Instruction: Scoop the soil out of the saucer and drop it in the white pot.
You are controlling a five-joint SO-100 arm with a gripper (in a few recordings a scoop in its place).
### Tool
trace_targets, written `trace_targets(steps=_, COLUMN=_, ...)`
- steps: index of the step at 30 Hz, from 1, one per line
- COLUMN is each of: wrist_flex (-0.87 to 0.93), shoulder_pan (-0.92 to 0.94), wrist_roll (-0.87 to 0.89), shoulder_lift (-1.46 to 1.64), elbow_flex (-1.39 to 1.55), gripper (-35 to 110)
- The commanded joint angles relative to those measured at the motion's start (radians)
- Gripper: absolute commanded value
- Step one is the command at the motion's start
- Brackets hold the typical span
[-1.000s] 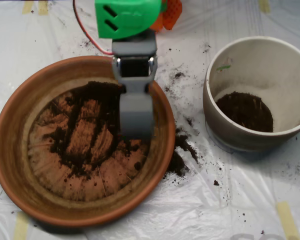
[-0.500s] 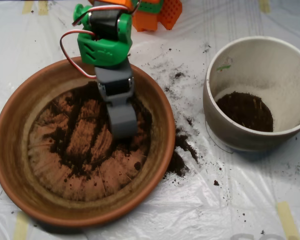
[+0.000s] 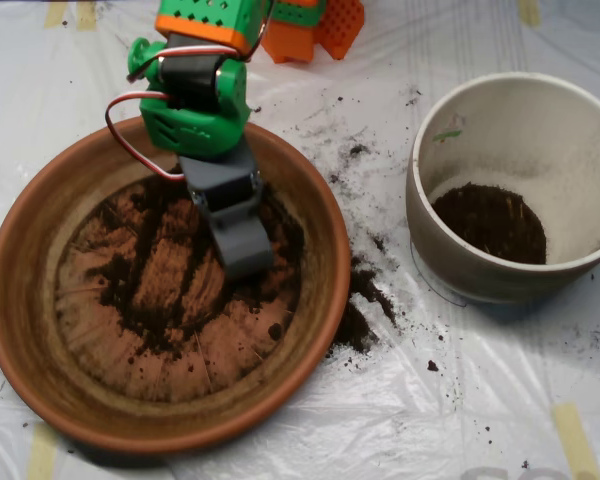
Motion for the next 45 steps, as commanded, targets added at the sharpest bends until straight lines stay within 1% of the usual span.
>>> trace_targets(steps=1, wrist_flex=0.043, shoulder_pan=0.055, wrist_roll=-0.046, shoulder_lift=0.026, elbow_flex=0.008, gripper=19)
trace_targets(steps=14, wrist_flex=0.137, shoulder_pan=0.127, wrist_roll=-0.178, shoulder_lift=0.12, elbow_flex=0.014, gripper=16)
trace_targets(steps=15, wrist_flex=0.146, shoulder_pan=0.127, wrist_roll=-0.183, shoulder_lift=0.126, elbow_flex=0.014, gripper=14)
trace_targets(steps=16, wrist_flex=0.153, shoulder_pan=0.127, wrist_roll=-0.184, shoulder_lift=0.129, elbow_flex=0.011, gripper=9)
trace_targets(steps=17, wrist_flex=0.153, shoulder_pan=0.126, wrist_roll=-0.172, shoulder_lift=0.135, elbow_flex=0.008, gripper=0)
trace_targets(steps=19, wrist_flex=0.167, shoulder_pan=0.117, wrist_roll=-0.163, shoulder_lift=0.149, elbow_flex=0.006, gripper=0)
trace_targets(steps=21, wrist_flex=0.17, shoulder_pan=0.098, wrist_roll=-0.12, shoulder_lift=0.163, elbow_flex=-0.003, gripper=0)
trace_targets(steps=23, wrist_flex=0.178, shoulder_pan=0.074, wrist_roll=-0.041, shoulder_lift=0.169, elbow_flex=-0.031, gripper=0)
trace_targets(steps=30, wrist_flex=0.173, shoulder_pan=-0.029, wrist_roll=0.325, shoulder_lift=0.195, elbow_flex=-0.201, gripper=0)
trace_targets(steps=34, wrist_flex=0.213, shoulder_pan=-0.081, wrist_roll=0.488, shoulder_lift=0.206, elbow_flex=-0.319, gripper=0)
trace_targets(steps=38, wrist_flex=0.29, shoulder_pan=-0.14, wrist_roll=0.589, shoulder_lift=0.224, elbow_flex=-0.436, gripper=0)
trace_targets(steps=45, wrist_flex=0.465, shoulder_pan=-0.27, wrist_roll=0.675, shoulder_lift=0.215, elbow_flex=-0.681, gripper=0)
